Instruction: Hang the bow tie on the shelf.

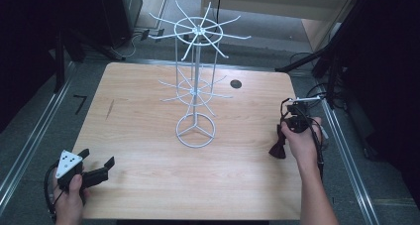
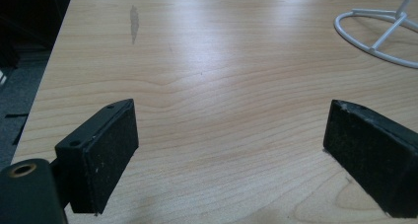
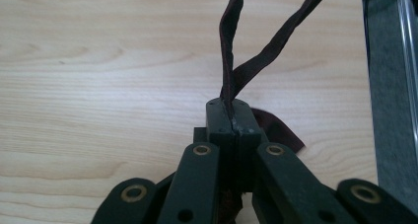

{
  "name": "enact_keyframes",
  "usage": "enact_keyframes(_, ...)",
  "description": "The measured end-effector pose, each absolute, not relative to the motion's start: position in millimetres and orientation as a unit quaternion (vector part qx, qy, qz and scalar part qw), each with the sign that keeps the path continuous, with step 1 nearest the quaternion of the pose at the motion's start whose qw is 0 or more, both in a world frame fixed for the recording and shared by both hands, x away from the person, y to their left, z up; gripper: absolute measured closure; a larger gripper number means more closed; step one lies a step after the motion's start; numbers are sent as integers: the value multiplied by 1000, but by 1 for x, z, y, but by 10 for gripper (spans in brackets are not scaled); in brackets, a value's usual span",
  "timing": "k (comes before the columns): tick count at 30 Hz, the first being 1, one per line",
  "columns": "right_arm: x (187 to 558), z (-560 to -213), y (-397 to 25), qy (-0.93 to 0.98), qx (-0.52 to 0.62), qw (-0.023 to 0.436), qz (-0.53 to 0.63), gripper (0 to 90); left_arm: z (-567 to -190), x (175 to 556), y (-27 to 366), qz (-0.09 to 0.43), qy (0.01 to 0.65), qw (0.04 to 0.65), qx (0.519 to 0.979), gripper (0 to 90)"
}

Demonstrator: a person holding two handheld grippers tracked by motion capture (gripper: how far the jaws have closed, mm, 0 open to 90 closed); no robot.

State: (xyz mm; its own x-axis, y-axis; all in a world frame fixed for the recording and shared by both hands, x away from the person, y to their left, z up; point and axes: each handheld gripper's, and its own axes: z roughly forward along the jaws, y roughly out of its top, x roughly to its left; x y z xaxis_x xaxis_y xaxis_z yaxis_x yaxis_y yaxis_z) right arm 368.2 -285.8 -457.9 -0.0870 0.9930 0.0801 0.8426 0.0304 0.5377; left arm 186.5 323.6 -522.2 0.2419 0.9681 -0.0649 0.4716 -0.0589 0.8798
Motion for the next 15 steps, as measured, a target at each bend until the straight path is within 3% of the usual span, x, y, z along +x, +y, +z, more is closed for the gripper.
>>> enact_keyframes(15,329,-438,-277,669,599,249,362,900,-522,186,324,294,542,421,665,71)
